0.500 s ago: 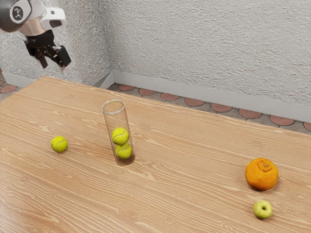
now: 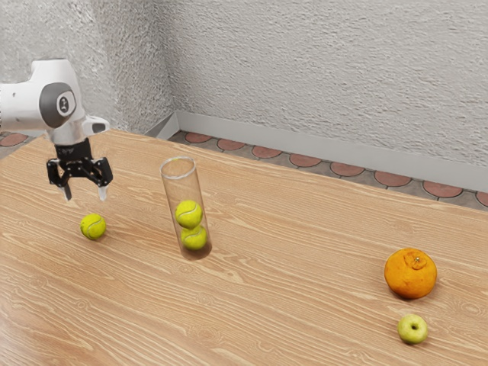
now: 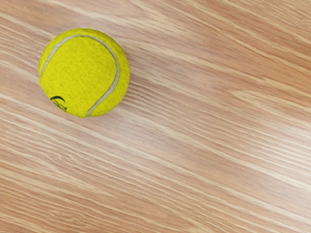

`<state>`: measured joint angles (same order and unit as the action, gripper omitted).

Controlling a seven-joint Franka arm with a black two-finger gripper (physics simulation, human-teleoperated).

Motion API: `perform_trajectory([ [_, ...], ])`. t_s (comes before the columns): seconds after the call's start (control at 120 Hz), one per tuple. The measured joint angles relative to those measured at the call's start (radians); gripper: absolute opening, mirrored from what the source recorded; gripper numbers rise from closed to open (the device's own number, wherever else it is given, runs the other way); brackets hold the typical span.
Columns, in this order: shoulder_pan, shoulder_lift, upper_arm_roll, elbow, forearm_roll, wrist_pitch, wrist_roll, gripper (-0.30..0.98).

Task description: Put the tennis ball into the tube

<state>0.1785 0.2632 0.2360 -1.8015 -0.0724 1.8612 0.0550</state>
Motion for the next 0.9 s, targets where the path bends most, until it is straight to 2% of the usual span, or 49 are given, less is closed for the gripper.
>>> perform_trajectory([
  [0.125,0.032,0.074,0.0,-0.013,-0.035,0.056,0.004,0.69],
  [0.375,0.066,0.176,0.0,-0.002,-0.059,0.163,0.051,0.69],
  [0.9,0.091,0.275,-0.006,0.085,-0.072,0.227,0.147,0.69],
])
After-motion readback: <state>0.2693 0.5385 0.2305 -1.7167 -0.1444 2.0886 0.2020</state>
